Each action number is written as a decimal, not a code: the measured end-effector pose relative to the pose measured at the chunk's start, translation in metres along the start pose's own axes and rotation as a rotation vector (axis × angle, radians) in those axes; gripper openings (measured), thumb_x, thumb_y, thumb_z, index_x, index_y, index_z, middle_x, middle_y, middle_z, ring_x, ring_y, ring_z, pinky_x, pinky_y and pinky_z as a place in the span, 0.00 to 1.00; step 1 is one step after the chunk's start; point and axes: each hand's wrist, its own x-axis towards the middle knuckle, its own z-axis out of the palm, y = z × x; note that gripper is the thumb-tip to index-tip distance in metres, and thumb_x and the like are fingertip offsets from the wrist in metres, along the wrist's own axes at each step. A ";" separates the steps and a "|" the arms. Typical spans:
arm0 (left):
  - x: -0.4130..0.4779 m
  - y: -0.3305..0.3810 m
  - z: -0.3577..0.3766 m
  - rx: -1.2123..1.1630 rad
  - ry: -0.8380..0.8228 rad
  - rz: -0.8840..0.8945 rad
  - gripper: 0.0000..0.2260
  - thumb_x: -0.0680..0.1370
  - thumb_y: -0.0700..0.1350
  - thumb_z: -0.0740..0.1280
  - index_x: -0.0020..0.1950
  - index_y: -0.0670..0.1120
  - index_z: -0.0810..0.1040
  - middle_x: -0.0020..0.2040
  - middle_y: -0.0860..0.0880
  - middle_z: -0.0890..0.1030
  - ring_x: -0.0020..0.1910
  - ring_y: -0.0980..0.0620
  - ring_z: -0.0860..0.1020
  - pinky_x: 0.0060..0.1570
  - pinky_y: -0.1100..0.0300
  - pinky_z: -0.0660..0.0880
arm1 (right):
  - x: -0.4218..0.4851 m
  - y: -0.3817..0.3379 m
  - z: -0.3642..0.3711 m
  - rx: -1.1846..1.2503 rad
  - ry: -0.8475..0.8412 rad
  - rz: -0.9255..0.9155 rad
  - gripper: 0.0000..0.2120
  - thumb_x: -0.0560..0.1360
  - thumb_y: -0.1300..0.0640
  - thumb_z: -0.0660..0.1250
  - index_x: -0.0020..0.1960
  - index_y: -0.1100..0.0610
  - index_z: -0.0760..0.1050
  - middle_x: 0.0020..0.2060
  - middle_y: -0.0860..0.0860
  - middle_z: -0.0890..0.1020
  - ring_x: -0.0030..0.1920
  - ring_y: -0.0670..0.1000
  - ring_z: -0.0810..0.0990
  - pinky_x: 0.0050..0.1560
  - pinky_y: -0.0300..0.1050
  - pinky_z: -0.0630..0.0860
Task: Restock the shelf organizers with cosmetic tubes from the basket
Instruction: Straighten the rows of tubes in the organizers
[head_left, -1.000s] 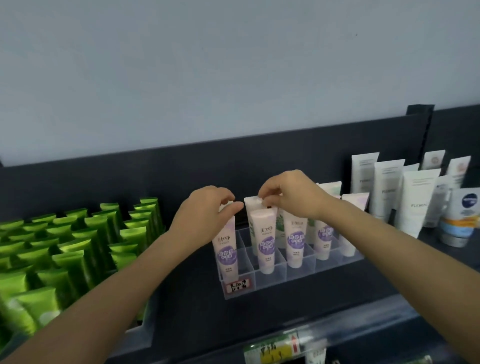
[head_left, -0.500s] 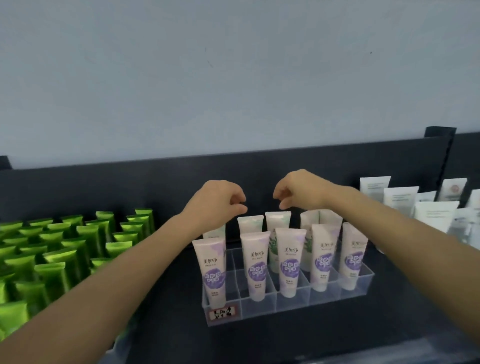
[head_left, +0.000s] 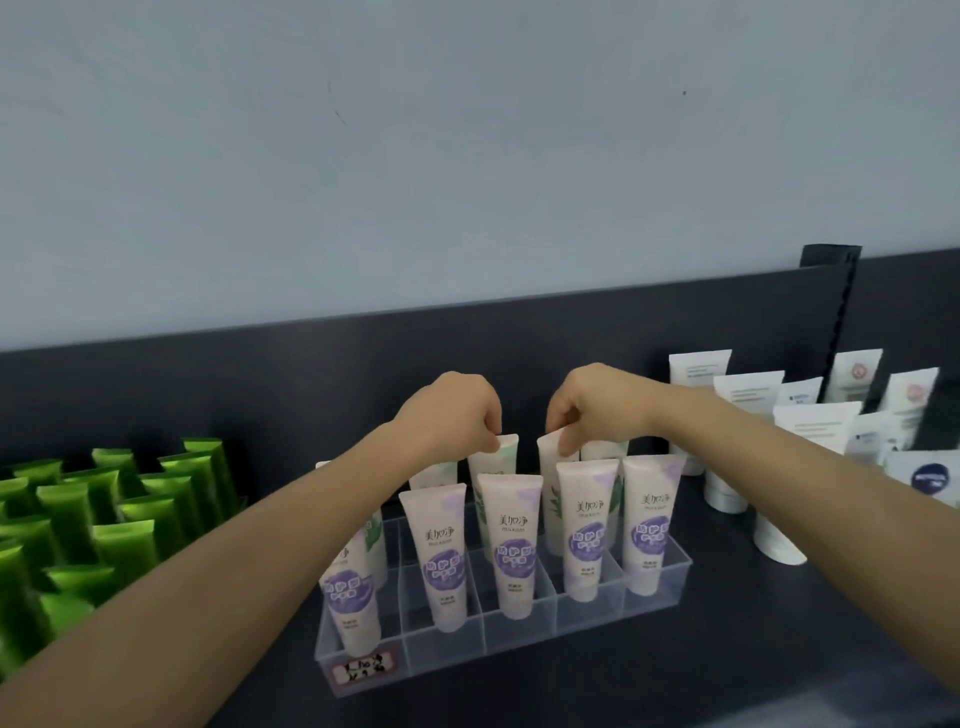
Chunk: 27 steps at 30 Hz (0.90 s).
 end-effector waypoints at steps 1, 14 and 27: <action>0.001 0.000 0.002 0.002 0.004 -0.002 0.05 0.75 0.43 0.69 0.49 0.45 0.83 0.47 0.51 0.82 0.43 0.54 0.80 0.48 0.55 0.80 | 0.001 0.001 0.002 -0.017 0.006 -0.002 0.04 0.71 0.57 0.72 0.45 0.55 0.82 0.43 0.46 0.82 0.44 0.46 0.80 0.47 0.41 0.76; 0.001 0.005 0.008 -0.038 -0.012 -0.034 0.07 0.74 0.47 0.71 0.49 0.47 0.82 0.45 0.51 0.82 0.43 0.53 0.80 0.47 0.55 0.80 | 0.002 0.007 0.007 0.073 0.080 -0.007 0.03 0.72 0.56 0.72 0.44 0.55 0.82 0.39 0.44 0.80 0.42 0.45 0.80 0.45 0.37 0.75; 0.004 0.005 0.010 -0.007 -0.013 -0.029 0.05 0.74 0.45 0.70 0.49 0.47 0.82 0.46 0.51 0.82 0.44 0.53 0.80 0.48 0.55 0.79 | 0.000 0.009 0.013 0.198 0.162 0.007 0.04 0.72 0.57 0.72 0.45 0.56 0.83 0.37 0.43 0.80 0.41 0.43 0.80 0.44 0.35 0.73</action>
